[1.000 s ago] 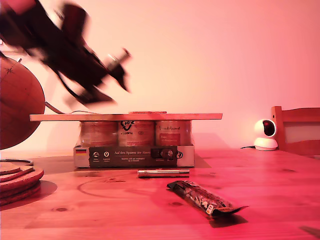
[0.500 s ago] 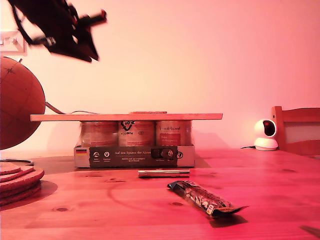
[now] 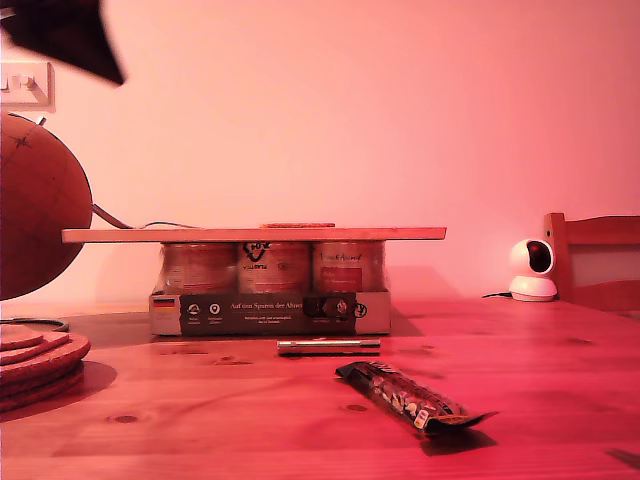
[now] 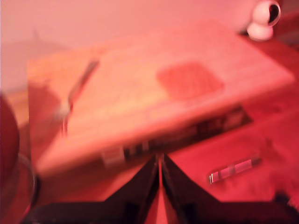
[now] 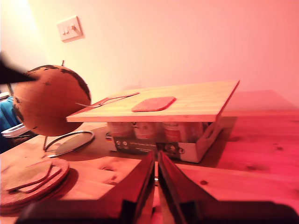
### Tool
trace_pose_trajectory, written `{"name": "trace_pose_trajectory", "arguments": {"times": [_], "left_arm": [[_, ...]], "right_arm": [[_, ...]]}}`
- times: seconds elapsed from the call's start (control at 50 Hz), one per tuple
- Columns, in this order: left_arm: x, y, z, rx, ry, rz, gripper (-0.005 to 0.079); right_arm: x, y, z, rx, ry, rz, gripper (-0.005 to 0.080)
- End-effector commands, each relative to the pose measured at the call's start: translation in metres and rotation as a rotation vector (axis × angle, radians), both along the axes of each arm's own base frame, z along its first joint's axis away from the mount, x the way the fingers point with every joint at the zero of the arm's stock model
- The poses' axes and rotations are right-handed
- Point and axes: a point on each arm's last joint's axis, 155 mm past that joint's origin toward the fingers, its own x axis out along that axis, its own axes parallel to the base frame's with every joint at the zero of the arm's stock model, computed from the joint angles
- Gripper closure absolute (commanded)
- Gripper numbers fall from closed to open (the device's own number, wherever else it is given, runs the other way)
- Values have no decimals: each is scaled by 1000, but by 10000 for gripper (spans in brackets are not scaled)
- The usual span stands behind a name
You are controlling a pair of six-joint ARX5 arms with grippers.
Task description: Pick up the top cork coaster and place it on the shelf behind you
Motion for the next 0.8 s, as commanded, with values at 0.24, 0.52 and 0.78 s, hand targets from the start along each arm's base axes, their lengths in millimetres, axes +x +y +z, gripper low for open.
{"name": "trace_pose_trajectory", "arguments": {"times": [0.24, 0.52, 0.78], "left_arm": [[-32, 23, -30, -17, -65, 59, 762], [-57, 44, -38, -67, -171, 132, 762], [-82, 52, -57, -118, -222, 140, 762]], "right_arm": [[8, -18, 2, -18, -14, -112, 765], [13, -34, 6, -37, -41, -203, 764], [13, -34, 6, -36, -41, -202, 764]]}}
